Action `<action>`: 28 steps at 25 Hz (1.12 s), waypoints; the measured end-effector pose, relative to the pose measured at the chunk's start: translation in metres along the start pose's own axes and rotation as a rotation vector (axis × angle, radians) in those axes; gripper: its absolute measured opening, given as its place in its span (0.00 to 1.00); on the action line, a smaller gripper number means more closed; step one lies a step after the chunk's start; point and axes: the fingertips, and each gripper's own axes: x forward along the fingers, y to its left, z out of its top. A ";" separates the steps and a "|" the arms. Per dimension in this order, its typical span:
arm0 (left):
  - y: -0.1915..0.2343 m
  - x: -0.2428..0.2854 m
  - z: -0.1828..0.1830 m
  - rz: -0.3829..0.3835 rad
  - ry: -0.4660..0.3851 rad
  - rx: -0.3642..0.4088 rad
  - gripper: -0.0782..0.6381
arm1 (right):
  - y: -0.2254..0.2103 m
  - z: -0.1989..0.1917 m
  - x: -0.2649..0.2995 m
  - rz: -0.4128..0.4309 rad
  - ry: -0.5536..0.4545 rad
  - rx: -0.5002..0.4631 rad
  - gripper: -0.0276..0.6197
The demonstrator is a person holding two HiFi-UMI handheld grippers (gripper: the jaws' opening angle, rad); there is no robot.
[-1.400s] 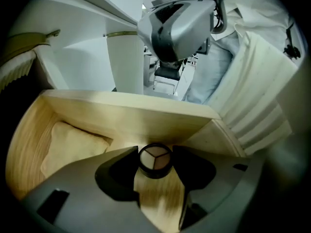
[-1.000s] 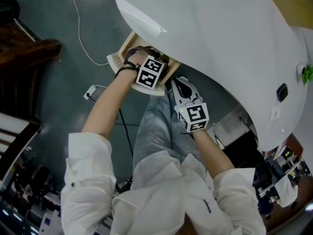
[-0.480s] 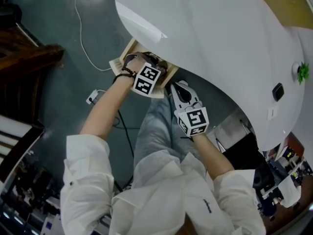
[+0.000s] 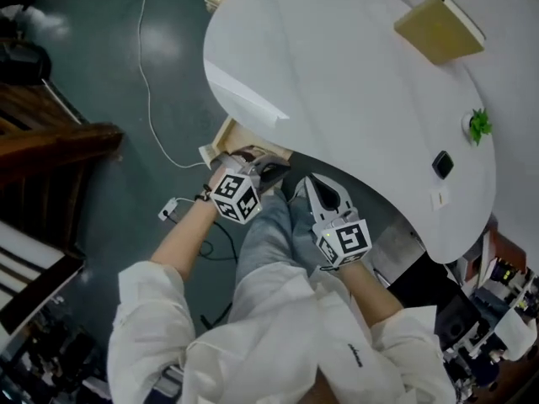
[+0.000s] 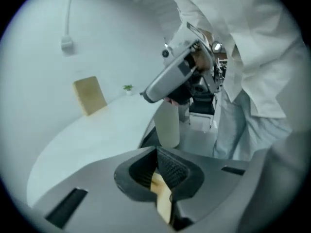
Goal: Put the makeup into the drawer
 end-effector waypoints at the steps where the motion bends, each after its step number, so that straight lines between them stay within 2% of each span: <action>1: 0.007 -0.011 0.018 0.042 -0.039 -0.039 0.15 | -0.004 0.012 -0.009 -0.018 -0.018 -0.003 0.07; 5: 0.040 -0.066 0.088 0.216 -0.220 -0.214 0.14 | -0.023 0.059 -0.049 -0.109 -0.096 0.003 0.07; 11: 0.097 -0.151 0.175 0.445 -0.550 -0.454 0.14 | -0.047 0.130 -0.112 -0.244 -0.254 -0.017 0.07; 13: 0.111 -0.172 0.197 0.507 -0.615 -0.510 0.15 | -0.054 0.148 -0.137 -0.297 -0.302 -0.021 0.07; 21: 0.143 -0.218 0.253 0.675 -0.643 -0.469 0.15 | -0.081 0.200 -0.229 -0.497 -0.455 -0.088 0.07; 25: 0.157 -0.239 0.276 0.755 -0.700 -0.401 0.15 | -0.096 0.211 -0.268 -0.585 -0.516 -0.094 0.07; 28: 0.162 -0.252 0.286 0.774 -0.746 -0.411 0.15 | -0.103 0.212 -0.290 -0.635 -0.548 -0.089 0.07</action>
